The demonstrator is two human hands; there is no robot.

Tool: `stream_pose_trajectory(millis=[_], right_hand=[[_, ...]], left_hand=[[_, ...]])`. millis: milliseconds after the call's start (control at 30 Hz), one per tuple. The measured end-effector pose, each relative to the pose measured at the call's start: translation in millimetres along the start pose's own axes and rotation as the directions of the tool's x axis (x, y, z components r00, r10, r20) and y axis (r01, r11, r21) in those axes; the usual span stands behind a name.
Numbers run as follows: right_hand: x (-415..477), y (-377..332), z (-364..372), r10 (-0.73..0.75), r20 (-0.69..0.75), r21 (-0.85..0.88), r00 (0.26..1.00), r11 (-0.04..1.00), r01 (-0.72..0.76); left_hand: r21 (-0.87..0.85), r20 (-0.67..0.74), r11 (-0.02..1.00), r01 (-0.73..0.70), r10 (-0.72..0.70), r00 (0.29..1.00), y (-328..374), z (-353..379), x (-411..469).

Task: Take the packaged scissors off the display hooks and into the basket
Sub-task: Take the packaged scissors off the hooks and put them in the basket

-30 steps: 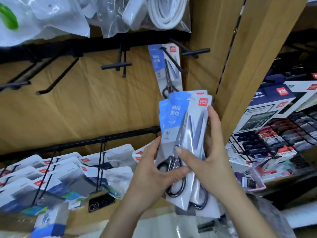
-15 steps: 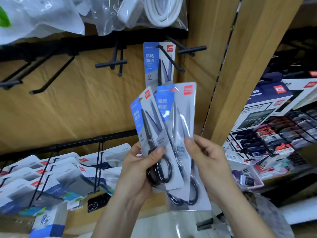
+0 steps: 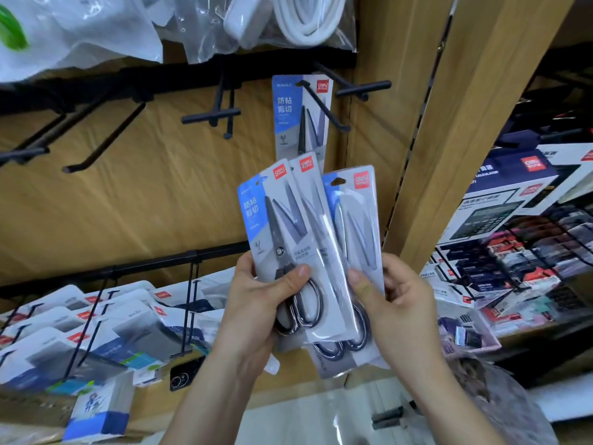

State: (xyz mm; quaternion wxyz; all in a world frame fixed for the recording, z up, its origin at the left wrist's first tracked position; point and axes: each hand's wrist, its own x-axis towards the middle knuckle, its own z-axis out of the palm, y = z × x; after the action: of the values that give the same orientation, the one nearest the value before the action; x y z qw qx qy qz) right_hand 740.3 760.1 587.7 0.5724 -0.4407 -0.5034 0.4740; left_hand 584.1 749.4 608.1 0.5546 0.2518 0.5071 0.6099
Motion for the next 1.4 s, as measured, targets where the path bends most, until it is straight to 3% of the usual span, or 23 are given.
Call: stream_pose_trajectory(millis=[167, 300, 433, 700, 1000, 1067, 1133, 1200, 1233, 1300, 1400], right_hand=[[4.0, 0.3, -15.4, -0.26, -0.069, -0.305, 0.963, 0.925, 0.228], [11.4, -15.0, -41.0, -0.367, -0.094, -0.351, 0.926, 0.882, 0.314], [21.4, -26.3, -45.5, -0.323, -0.079, -0.199, 0.943, 0.932, 0.303], [41.2, -28.4, -10.5, -0.184, -0.037, -0.092, 0.982, 0.979, 0.18], [64.3, -35.9, 25.8, -0.182, -0.13, -0.214, 0.975, 0.965, 0.152], [60.2, -34.4, 23.4, -0.106, -0.054, -0.142, 0.993, 0.985, 0.098], [46.9, -33.2, 12.9, 0.045, 0.159, -0.043, 0.986, 0.998, -0.039], [30.6, -33.8, 0.5, 0.166, 0.403, -0.032, 0.9, 0.985, -0.168], [25.8, -33.9, -3.4, 0.194, 0.458, -0.074, 0.868, 0.981, -0.18], [26.3, -32.5, -4.8, 0.174, 0.403, -0.154, 0.898, 0.981, -0.12], [46.4, -20.8, 4.4, 0.028, 0.171, -0.245, 0.985, 0.969, 0.015]], left_hand=[[0.018, -0.108, 0.994, -0.109, 0.11, 0.988, 6.0, -12.7, 0.4], [0.114, -0.152, 0.983, -0.147, 0.164, 0.975, 10.8, -29.7, -0.6], [0.243, -0.124, 0.951, -0.191, 0.226, 0.966, 6.3, -37.9, -7.8], [0.294, -0.026, 0.919, -0.261, 0.281, 0.959, 5.1, -61.8, -29.1], [0.269, 0.12, 0.914, -0.303, 0.281, 0.952, 20.4, -54.0, -38.9], [0.29, 0.148, 0.913, -0.286, 0.252, 0.956, 19.4, -45.7, -34.0], [0.294, 0.131, 0.918, -0.268, 0.239, 0.962, 18.6, -39.9, -27.0], [0.284, 0.118, 0.927, -0.244, 0.219, 0.969, 17.3, -35.4, -20.2], [0.283, 0.119, 0.93, -0.234, 0.208, 0.971, 16.8, -33.9, -17.6], [0.287, 0.125, 0.933, -0.218, 0.19, 0.974, 15.8, -31.9, -14.9], [0.298, 0.11, 0.935, -0.195, 0.169, 0.979, 14.3, -34.5, -14.4]])
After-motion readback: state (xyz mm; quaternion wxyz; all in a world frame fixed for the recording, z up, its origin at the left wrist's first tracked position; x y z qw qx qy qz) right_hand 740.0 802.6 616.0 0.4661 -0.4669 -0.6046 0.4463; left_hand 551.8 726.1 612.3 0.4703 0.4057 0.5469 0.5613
